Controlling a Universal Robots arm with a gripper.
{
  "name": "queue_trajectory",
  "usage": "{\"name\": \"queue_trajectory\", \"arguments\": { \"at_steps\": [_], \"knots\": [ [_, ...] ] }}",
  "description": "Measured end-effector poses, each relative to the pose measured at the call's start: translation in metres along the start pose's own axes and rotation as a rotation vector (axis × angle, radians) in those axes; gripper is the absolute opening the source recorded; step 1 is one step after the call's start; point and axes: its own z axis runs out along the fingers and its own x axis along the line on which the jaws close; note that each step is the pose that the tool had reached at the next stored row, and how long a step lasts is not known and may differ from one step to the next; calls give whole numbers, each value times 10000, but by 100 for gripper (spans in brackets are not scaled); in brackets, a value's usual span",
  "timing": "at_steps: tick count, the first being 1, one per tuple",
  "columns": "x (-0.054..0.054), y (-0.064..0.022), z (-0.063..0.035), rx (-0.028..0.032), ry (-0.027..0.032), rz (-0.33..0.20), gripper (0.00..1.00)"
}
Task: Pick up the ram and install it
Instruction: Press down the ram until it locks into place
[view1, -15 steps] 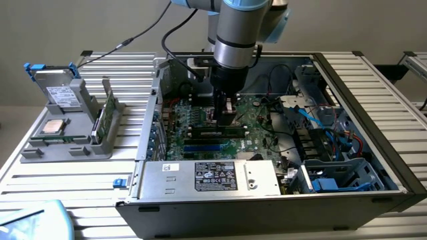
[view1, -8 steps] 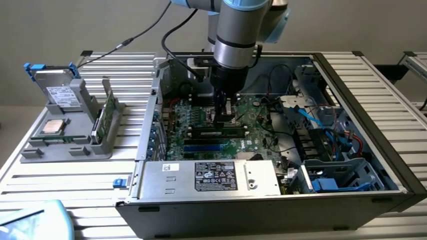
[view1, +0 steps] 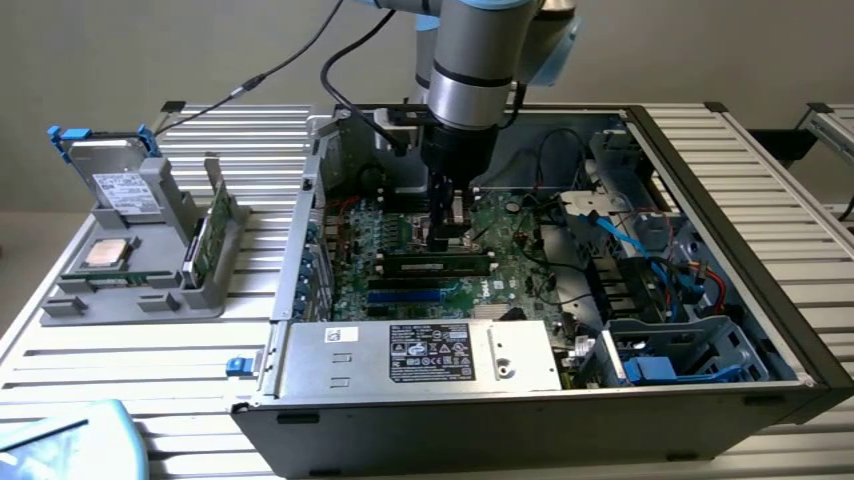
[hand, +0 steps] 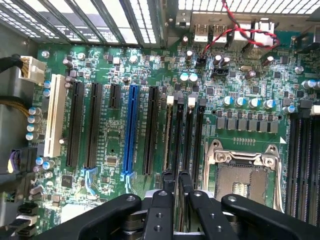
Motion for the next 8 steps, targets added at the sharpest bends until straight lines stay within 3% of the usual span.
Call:
{"name": "queue_trajectory", "arguments": {
  "at_steps": [3,5,8],
  "knots": [
    [1,1,-15,1,-1,0,18],
    [1,1,-14,1,-2,-1,10],
    [1,2,-15,1,-1,0,10]
  ]
}}
